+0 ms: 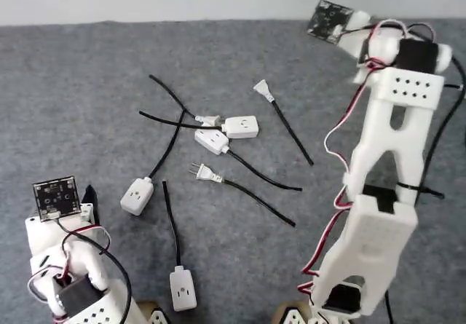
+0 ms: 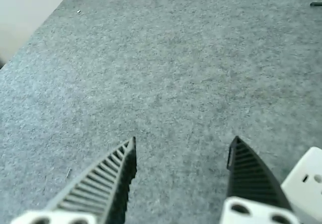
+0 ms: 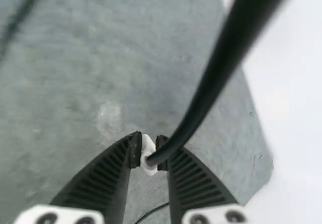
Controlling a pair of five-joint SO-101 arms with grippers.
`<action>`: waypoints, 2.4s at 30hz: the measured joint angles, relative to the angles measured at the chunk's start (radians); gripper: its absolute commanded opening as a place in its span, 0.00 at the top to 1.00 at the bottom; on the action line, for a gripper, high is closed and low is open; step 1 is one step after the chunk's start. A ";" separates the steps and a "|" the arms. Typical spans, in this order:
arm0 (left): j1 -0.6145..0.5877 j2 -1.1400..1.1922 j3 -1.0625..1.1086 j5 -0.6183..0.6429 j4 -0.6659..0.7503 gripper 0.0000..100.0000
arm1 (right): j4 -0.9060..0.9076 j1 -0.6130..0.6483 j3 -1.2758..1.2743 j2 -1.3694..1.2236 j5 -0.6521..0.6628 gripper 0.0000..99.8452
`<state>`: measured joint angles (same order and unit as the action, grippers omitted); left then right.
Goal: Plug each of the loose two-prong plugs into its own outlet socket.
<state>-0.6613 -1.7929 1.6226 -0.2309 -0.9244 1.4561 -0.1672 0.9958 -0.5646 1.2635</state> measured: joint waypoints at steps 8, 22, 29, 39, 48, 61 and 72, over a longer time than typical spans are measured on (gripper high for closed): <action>0.023 -0.003 0.032 0.000 0.038 0.72 | -0.209 0.029 0.000 -0.167 -0.017 0.99; 0.049 0.000 0.049 -0.037 0.072 0.72 | 0.239 0.341 0.000 -0.101 0.175 0.99; 0.049 0.000 0.049 -0.037 0.072 0.72 | 0.296 0.425 0.000 -0.068 0.201 0.99; 0.049 0.000 0.049 -0.037 0.072 0.72 | 0.301 0.526 0.000 -0.026 -0.109 0.99; 0.101 0.000 0.049 -0.037 0.072 0.72 | 0.301 0.520 -0.086 0.219 -0.402 0.99; 0.107 0.000 0.049 -0.037 0.072 0.72 | 0.298 0.853 -0.463 0.457 -0.422 0.99; 0.106 0.000 0.049 -0.037 0.072 0.72 | -0.021 0.861 -0.654 0.333 -0.459 0.99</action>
<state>-0.5554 -1.7929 1.6717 -0.2677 -0.8523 1.4346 0.6935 0.3422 -0.2317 0.8048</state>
